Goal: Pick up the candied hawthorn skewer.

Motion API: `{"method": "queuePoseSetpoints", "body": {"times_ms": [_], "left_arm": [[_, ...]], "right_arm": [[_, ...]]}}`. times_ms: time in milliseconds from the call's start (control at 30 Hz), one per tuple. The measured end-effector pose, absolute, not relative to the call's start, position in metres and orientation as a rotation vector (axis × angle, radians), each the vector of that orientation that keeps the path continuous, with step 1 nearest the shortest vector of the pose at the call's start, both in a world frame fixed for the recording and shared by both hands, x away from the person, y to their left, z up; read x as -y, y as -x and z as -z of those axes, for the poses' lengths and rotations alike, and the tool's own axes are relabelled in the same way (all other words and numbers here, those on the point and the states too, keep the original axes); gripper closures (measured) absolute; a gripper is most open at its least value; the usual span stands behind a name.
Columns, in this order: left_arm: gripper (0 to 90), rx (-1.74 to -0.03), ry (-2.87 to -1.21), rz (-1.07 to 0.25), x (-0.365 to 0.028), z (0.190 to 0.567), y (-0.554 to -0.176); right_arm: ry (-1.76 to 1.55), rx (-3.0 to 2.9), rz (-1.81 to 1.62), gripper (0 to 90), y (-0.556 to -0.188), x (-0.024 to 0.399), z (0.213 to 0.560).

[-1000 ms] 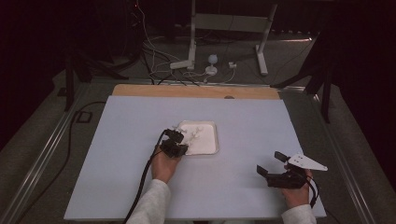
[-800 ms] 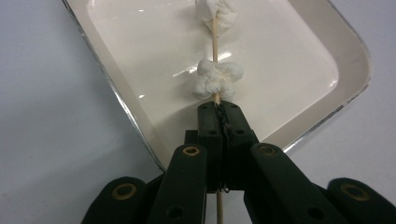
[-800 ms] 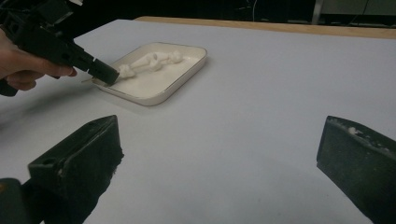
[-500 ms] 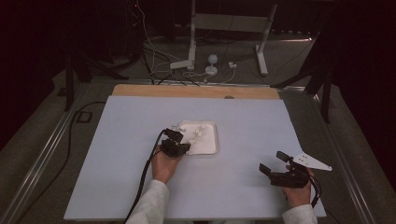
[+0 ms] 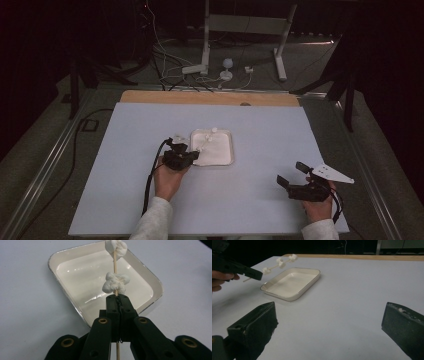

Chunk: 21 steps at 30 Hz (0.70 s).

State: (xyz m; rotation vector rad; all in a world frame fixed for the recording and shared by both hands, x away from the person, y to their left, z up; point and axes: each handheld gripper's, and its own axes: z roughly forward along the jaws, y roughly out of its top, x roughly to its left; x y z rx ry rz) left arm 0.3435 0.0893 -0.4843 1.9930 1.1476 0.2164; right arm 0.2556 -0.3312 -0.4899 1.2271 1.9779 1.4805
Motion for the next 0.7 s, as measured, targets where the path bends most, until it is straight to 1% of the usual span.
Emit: {"method": "queuePoseSetpoints", "body": {"times_ms": [233, 700], "left_arm": [[89.7, -1.111, -1.937, -0.227, -0.103, 0.48, -0.331], [89.6, -1.058, -1.886, -0.275, -0.116, 0.468, -0.313]], "right_arm": [[-1.179, -1.985, -1.433, 0.0, -0.253, 0.326, 0.489], [-1.118, -1.972, -1.464, 0.0, -0.253, 0.317, 0.489]]}}
